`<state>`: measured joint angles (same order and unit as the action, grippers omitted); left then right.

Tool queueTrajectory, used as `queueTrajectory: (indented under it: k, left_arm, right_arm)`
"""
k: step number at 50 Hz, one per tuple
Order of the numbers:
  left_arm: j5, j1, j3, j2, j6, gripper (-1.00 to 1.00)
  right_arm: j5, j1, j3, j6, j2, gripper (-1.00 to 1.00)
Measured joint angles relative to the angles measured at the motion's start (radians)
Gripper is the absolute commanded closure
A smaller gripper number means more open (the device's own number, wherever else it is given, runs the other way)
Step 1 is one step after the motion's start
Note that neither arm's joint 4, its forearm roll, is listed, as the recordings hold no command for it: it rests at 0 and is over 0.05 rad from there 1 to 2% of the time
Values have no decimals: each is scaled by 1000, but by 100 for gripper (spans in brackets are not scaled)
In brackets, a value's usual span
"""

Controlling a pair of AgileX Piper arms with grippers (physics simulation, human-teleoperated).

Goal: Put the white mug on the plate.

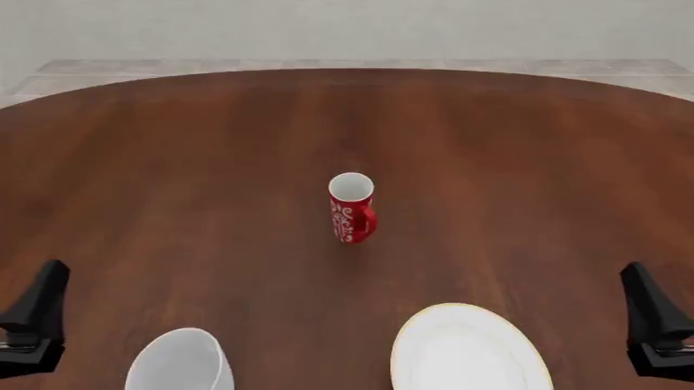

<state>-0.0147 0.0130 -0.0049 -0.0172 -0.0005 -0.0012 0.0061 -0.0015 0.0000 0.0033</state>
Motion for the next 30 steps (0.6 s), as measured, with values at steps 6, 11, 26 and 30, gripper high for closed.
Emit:
queueTrajectory:
  k: [6, 11, 26, 30]
  left_arm:
    - [7, -6, 0, 5, 0, -100]
    - [11, -8, 0, 9, 0, -100]
    - [16, -11, 0, 13, 1, -100]
    - [17, -11, 0, 14, 1, -100]
  right_arm:
    - [1, -3, -1, 0, 1, -100]
    - [1, -4, -2, 0, 1, -100]
    - [3, -5, -4, 0, 1, -100]
    - [4, -5, -5, -2, 1, -100]
